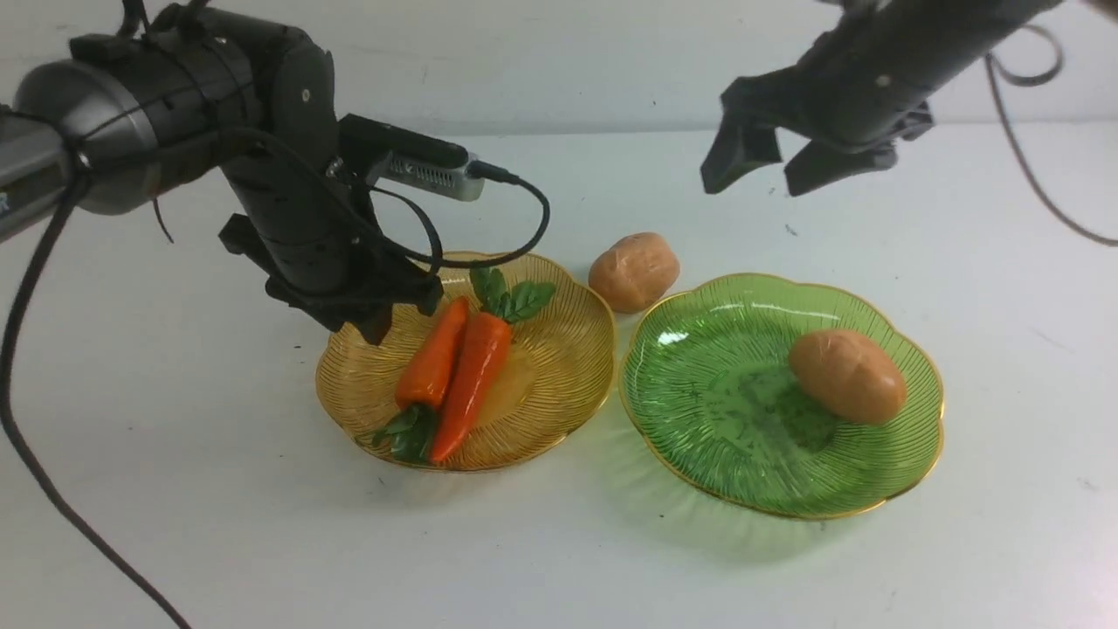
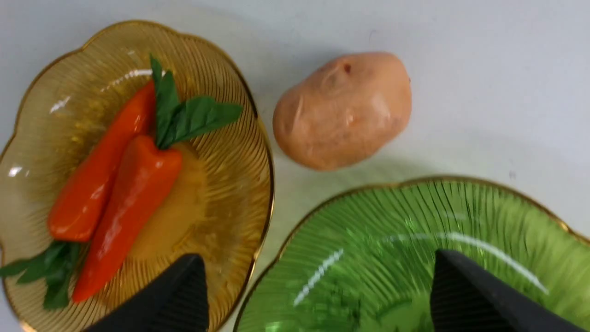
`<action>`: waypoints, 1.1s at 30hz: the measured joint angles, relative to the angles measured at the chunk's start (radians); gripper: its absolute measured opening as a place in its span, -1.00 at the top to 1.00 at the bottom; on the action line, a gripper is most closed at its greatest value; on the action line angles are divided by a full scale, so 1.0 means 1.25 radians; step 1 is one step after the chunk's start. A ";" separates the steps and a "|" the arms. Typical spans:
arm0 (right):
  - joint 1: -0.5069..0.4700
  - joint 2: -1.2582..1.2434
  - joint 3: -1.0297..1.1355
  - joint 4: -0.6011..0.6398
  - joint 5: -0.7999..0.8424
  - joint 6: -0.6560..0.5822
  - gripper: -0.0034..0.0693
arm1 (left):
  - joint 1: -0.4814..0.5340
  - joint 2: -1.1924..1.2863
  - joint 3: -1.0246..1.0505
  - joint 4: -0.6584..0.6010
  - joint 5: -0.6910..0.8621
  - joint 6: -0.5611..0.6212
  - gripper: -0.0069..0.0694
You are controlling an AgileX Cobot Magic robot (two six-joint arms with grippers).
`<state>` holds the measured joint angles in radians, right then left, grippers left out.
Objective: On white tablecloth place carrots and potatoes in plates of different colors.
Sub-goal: 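Put the potato onto the plate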
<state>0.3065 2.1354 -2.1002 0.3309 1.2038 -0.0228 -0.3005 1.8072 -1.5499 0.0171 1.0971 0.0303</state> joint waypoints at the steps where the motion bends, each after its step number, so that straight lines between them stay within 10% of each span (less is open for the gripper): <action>1: 0.005 0.061 -0.054 -0.005 -0.004 0.018 -0.72 | -0.002 -0.021 -0.001 -0.014 0.016 0.012 0.71; 33: 0.013 0.376 -0.331 0.040 -0.040 0.198 -0.72 | -0.040 -0.180 0.002 -0.024 0.105 0.041 0.83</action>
<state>0.3228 2.6054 -2.5137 0.3805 1.1533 0.2243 -0.3508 1.5818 -1.5476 -0.0133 1.2288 0.0820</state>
